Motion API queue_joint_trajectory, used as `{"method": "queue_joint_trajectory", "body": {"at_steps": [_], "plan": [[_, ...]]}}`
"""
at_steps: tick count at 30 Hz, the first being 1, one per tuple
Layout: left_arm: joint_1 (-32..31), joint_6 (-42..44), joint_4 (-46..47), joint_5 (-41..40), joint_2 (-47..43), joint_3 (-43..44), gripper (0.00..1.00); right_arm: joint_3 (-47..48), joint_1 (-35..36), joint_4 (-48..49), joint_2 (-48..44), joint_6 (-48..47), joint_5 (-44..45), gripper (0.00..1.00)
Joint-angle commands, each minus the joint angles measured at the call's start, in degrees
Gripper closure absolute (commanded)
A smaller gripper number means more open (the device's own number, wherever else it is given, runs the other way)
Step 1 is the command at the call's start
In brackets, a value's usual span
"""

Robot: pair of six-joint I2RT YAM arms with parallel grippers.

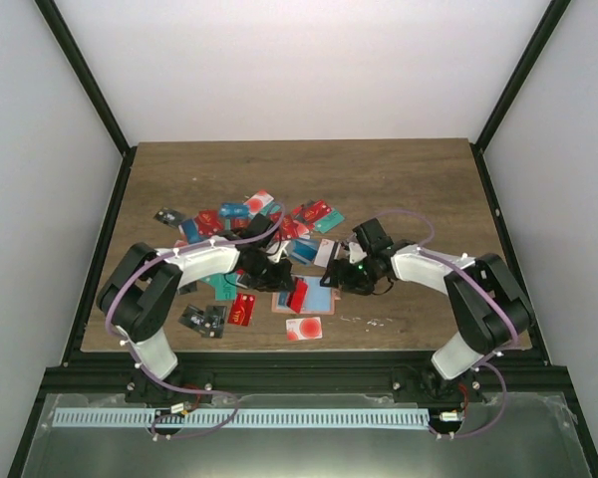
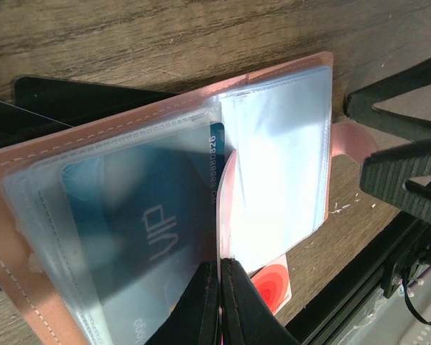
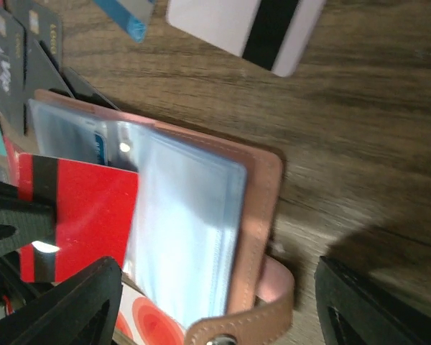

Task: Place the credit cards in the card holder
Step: Insert the credit card into the card holder.

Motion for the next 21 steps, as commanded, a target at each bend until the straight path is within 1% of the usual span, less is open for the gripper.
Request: {"method": "queue_joint_trajectory", "body": {"at_steps": [1, 6, 8, 14, 21], "plan": [[0.2, 0.3, 0.3, 0.2, -0.4, -1.2, 0.96, 2.5, -0.7, 0.8, 3.1, -1.9, -0.9, 0.27], [0.2, 0.2, 2.0, 1.0, 1.0, -1.1, 0.96, 2.4, -0.7, 2.5, 5.1, -2.0, -3.5, 0.34], [0.2, -0.1, 2.8, 1.3, 1.5, -1.1, 0.96, 2.2, -0.7, 2.8, 5.5, -2.2, -4.2, 0.35], [0.2, -1.0, 5.5, 2.7, 2.1, -1.7, 0.96, 1.5, -0.7, 3.7, 5.7, -2.0, -6.4, 0.36], [0.2, -1.9, 8.3, 4.1, 2.7, -2.1, 0.96, 0.7, -0.7, 3.8, 5.8, -1.7, -6.8, 0.36]]}}
